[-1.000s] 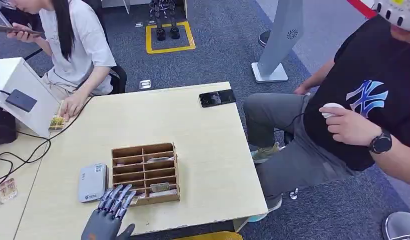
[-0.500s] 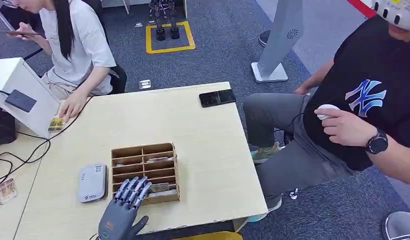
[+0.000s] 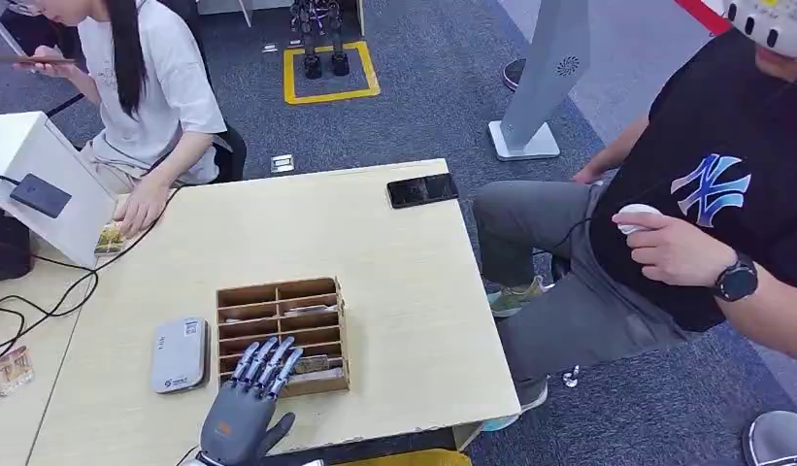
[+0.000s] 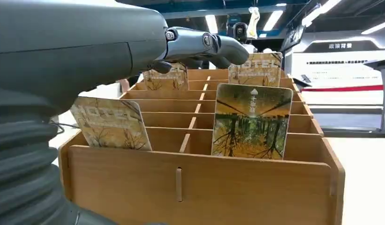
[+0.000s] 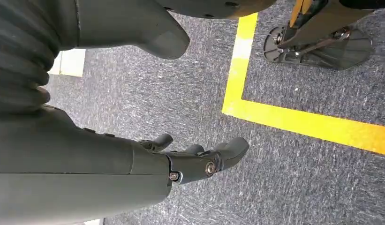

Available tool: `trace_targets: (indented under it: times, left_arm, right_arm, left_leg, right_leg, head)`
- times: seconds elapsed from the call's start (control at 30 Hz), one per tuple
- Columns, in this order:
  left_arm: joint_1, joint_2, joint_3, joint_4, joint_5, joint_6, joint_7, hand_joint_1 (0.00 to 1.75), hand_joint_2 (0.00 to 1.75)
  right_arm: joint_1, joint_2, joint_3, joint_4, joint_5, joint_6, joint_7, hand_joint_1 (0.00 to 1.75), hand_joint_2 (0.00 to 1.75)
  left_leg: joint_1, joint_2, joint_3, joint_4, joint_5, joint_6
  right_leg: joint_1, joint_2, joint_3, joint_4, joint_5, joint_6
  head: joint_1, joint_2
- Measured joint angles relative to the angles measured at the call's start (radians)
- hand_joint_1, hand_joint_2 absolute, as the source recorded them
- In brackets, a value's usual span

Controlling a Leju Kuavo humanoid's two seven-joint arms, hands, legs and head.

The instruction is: Pass the card to the sensor for recognition and then transmit it.

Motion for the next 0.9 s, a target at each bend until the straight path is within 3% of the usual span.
trace_targets:
  times: [0.9]
  left_arm:
    - [-0.001, -0.008, 0.004, 0.003, -0.009, -0.009, 0.001, 0.0, 1.75]
  right_arm:
    - [0.0, 0.0, 0.0, 0.0, -0.003, 0.001, 0.0, 0.0, 1.75]
  left_leg:
    - [0.0, 0.0, 0.0, 0.0, 0.0, 0.0]
  right_leg:
    - [0.0, 0.0, 0.0, 0.0, 0.0, 0.0]
  head:
    - [0.0, 0.0]
